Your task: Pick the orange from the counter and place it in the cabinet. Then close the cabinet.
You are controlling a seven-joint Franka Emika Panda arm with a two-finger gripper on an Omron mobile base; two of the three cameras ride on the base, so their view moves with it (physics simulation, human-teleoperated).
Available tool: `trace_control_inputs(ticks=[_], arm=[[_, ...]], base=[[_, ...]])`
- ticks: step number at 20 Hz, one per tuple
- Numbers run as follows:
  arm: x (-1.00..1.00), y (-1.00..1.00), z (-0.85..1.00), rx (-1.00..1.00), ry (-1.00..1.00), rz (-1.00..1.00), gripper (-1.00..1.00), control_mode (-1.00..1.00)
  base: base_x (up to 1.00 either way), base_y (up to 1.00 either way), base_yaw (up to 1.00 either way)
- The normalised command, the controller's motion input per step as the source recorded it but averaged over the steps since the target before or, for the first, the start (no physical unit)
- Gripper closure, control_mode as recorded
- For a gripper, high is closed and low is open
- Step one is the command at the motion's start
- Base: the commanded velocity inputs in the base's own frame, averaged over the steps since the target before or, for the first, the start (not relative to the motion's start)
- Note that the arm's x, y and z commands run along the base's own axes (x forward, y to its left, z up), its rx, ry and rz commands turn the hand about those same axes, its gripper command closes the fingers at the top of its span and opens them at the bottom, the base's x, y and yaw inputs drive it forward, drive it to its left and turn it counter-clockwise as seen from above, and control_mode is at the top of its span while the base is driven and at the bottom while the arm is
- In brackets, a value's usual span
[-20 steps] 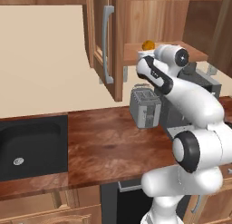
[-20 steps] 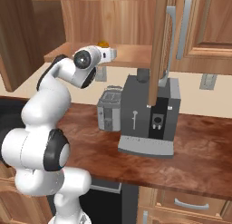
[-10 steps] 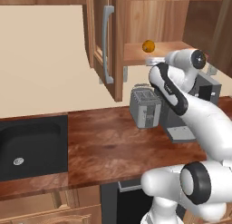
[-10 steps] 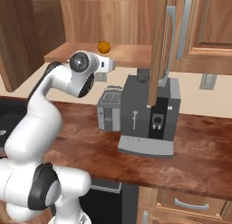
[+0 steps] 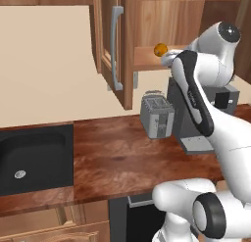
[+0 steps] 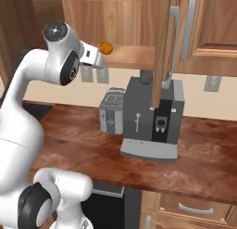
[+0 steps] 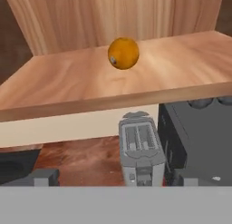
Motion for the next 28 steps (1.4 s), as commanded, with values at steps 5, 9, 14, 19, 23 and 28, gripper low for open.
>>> trace_control_inputs(ticks=[5, 9, 14, 19, 23, 28], arm=[[-0.83, 0.33, -0.07, -0.17, -0.22, 0.01, -1.00, -1.00], [-0.85, 0.48, -0.17, -0.22, -0.34, 0.06, -1.00, -1.00], [-0.72, 0.48, -0.03, -0.18, -0.34, 0.05, -1.00, -1.00], [-0.61, 0.47, 0.04, -0.08, -0.26, 0.01, -1.00, -1.00], [-0.70, 0.36, 0.26, 0.00, -0.07, 0.00, -1.00, -1.00], [-0.60, 0.34, 0.24, 0.00, 0.00, 0.00, -1.00, -1.00]], base=[[0.00, 0.00, 0.00], [0.00, 0.00, 0.00], [0.00, 0.00, 0.00], [0.00, 0.00, 0.00], [0.00, 0.00, 0.00], [0.00, 0.00, 0.00]])
